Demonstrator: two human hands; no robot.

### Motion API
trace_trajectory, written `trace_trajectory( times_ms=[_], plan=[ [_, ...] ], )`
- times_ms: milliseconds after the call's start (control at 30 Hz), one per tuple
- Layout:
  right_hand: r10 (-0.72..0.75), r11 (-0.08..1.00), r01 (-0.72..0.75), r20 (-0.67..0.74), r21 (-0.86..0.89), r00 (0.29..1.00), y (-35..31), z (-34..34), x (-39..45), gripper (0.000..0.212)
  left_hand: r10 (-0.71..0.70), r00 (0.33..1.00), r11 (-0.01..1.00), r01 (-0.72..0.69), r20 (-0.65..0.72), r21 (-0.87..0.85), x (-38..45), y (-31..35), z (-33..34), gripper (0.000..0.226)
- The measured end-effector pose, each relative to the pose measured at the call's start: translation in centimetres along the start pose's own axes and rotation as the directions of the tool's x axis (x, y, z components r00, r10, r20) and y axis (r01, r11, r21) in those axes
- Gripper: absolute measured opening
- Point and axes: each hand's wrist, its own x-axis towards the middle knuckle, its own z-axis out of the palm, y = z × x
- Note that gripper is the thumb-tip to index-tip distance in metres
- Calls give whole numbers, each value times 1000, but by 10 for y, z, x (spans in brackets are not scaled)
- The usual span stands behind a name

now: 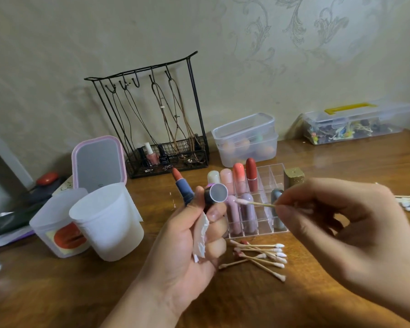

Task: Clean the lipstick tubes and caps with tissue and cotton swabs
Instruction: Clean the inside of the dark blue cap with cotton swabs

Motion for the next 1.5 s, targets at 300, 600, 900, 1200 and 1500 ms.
trace_trajectory(
  times_ms=[300,600,900,1200,1500],
  plan=[
    [-88,996,89,22,-15,996,-1,3,-1,5,-52,999,987,54,15,-150,-2,0,2,46],
    [-205,976,211,89,-61,975,-3,3,-2,9,-132,991,967,132,15,-219,-6,-3,5,26],
    [-134,981,125,-51,-148,990,-2,4,-2,7,-14,995,1000,12,-95,-20,-7,-5,13,18],
    [-68,966,95,119,-240,991,3,6,-5,12,222,967,932,-172,-125,320,-4,-13,5,34],
    [16,988,14,191,-153,981,8,8,-5,6,328,945,811,-272,-18,519,0,-22,-5,33]
  ],
)
